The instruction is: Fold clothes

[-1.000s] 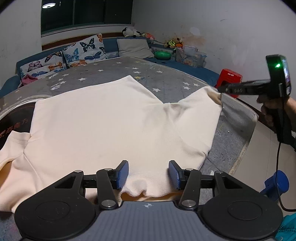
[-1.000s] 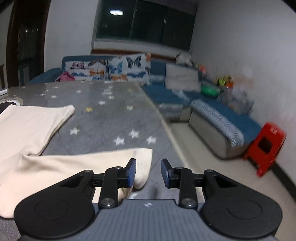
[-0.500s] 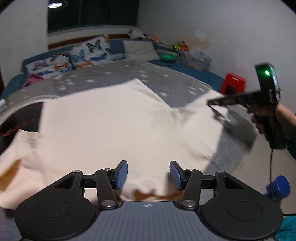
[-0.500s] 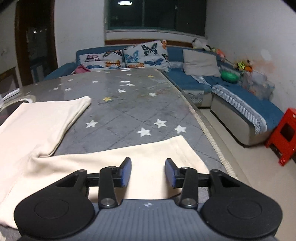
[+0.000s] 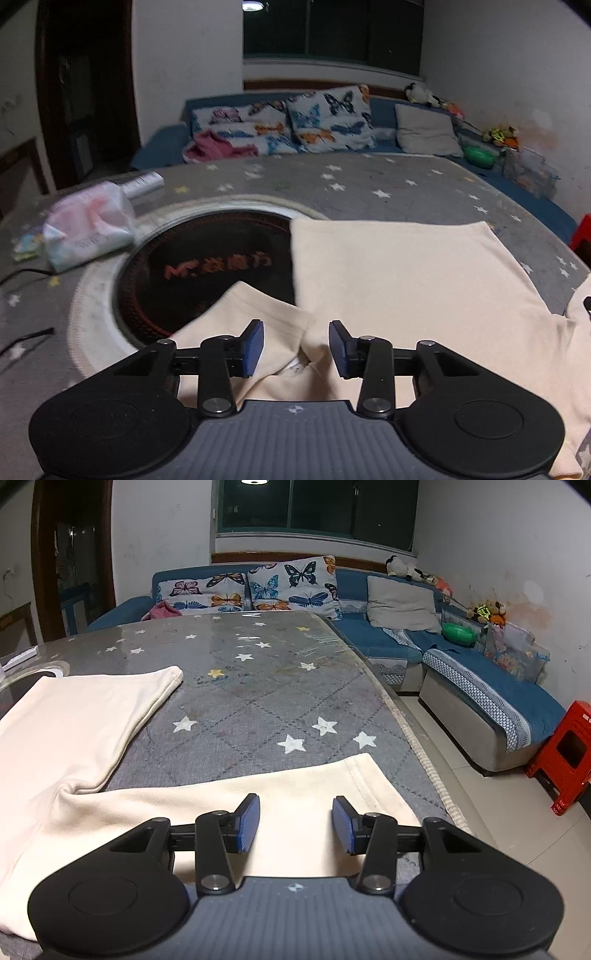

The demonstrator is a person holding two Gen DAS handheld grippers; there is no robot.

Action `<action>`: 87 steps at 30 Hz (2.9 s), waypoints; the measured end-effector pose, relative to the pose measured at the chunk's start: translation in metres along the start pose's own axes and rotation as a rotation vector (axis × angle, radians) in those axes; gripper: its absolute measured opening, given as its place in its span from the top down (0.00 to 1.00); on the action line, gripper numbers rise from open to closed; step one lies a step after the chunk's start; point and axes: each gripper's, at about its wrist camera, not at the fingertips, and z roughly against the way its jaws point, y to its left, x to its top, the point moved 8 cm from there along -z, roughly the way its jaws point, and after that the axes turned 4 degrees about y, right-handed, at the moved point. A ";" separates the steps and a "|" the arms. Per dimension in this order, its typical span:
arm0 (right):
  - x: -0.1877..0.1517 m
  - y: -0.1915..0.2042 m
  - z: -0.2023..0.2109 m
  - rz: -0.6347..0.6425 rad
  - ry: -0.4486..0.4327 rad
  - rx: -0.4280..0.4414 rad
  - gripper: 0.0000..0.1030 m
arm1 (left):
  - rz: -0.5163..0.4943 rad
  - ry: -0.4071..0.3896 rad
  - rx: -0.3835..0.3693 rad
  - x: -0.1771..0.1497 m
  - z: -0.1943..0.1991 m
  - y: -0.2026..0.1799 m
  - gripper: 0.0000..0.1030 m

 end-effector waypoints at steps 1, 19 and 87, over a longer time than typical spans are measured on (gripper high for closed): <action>0.000 0.000 0.000 0.000 0.001 -0.001 0.57 | -0.002 0.002 0.011 0.001 -0.005 0.001 0.60; 0.002 0.002 -0.002 0.015 0.017 -0.013 0.56 | 0.165 -0.068 -0.015 0.004 -0.004 0.038 0.95; -0.037 0.279 0.086 0.738 0.006 0.661 0.55 | 0.120 -0.038 -0.021 -0.057 0.062 0.024 0.88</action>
